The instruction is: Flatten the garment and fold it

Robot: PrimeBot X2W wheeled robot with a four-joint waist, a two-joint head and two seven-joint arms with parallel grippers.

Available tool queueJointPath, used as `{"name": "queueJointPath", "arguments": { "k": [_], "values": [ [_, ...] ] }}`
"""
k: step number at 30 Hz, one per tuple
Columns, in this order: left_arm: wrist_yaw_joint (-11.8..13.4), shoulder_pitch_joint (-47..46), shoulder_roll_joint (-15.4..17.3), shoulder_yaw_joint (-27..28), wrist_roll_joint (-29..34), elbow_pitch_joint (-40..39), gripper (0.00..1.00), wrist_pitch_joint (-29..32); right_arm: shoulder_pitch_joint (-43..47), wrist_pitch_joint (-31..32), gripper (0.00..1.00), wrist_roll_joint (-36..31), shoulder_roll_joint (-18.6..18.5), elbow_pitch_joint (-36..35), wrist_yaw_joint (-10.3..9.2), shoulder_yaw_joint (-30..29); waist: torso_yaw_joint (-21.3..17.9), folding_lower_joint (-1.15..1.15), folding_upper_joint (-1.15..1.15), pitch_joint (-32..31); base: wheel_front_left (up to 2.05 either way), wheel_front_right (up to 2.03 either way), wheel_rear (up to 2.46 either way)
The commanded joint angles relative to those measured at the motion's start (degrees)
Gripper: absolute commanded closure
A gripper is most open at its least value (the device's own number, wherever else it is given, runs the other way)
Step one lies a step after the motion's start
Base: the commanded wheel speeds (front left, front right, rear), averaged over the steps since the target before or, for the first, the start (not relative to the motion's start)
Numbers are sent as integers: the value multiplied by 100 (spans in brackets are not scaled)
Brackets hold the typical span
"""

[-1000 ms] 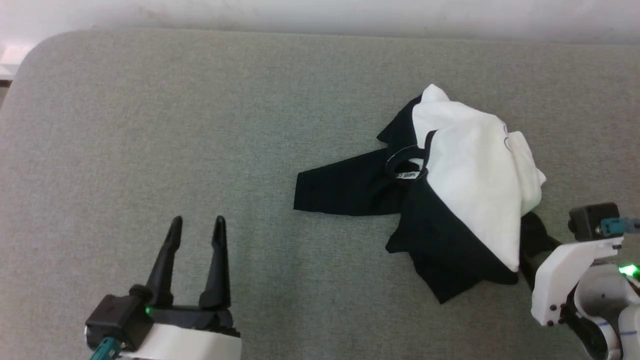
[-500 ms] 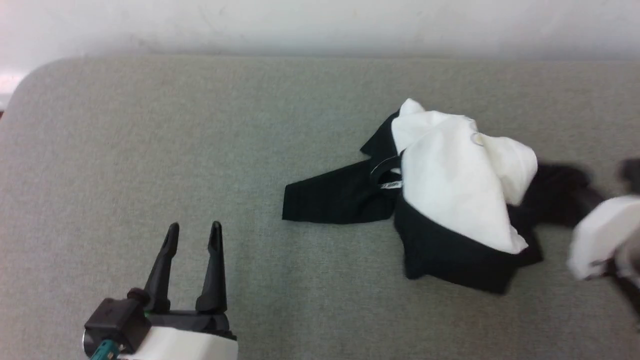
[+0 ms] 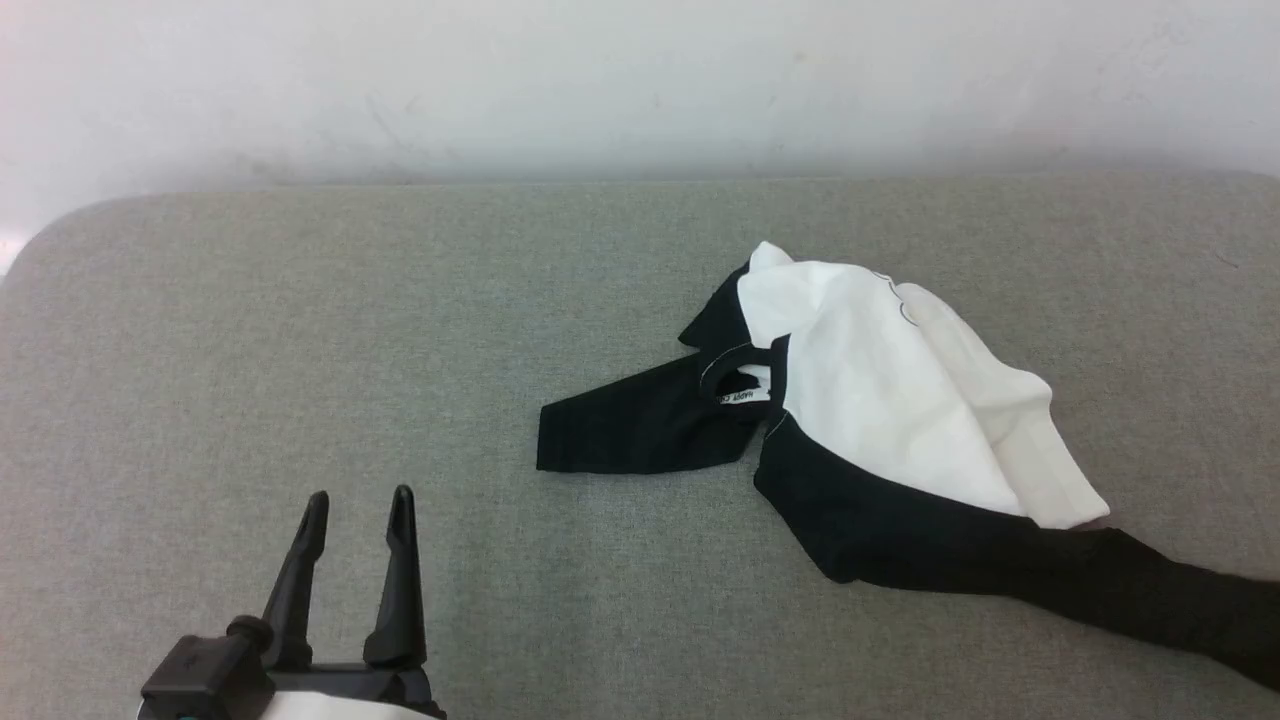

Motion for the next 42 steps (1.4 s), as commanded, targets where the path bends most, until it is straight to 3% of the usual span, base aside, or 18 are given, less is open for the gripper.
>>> {"name": "queueJointPath", "arguments": {
  "k": [1,2,3,5,13,20,24,30,31,33,34,38,42],
  "values": [
    [27,63,48,12,-41,-37,0,45,100,-251,100,32,107,224,-6,39,-8,2,0,-16,0,0,0],
    [28,69,61,6,-41,-46,0,66,128,-359,100,27,187,323,-6,104,-14,2,0,-32,0,0,0],
    [26,70,78,0,-38,-54,0,91,123,-468,74,7,251,409,-6,179,-16,2,0,-47,0,0,0],
    [28,58,113,-6,-33,-71,0,144,47,-667,0,-74,304,549,-6,360,-13,2,0,-88,0,0,0],
    [60,65,152,-32,-34,-147,0,229,-804,-961,0,60,-22,240,-6,1589,110,2,0,-239,0,0,0],
    [63,66,78,-57,-86,-163,0,174,-1071,168,0,740,-352,16,-6,3264,306,2,0,-92,0,0,0],
    [56,17,32,-58,-105,-146,0,134,-1021,643,0,958,-537,75,-6,3656,417,2,0,24,0,0,0],
    [31,-55,-13,-35,-127,-82,0,65,-1094,504,0,898,-696,472,-6,3965,534,2,0,175,0,0,0],
    [31,-66,-17,-29,-128,-73,0,57,-1129,456,35,876,-674,547,-6,3995,538,2,0,188,0,0,0],
    [37,-80,-29,-11,-131,-58,0,41,-1225,366,84,883,-597,642,-6,4059,522,2,0,201,0,0,0],
    [38,-82,-36,-3,-137,-51,0,33,-1294,303,100,887,-556,657,-6,4068,497,2,0,202,0,0,0],
    [21,-101,-52,-18,-137,-24,0,13,-1666,124,100,937,-524,531,-6,4000,337,2,0,205,0,0,0],
    [5,-173,-58,-45,-125,-20,0,6,-2153,68,100,946,-632,256,-6,3438,211,2,0,244,0,0,0]
  ]
}}
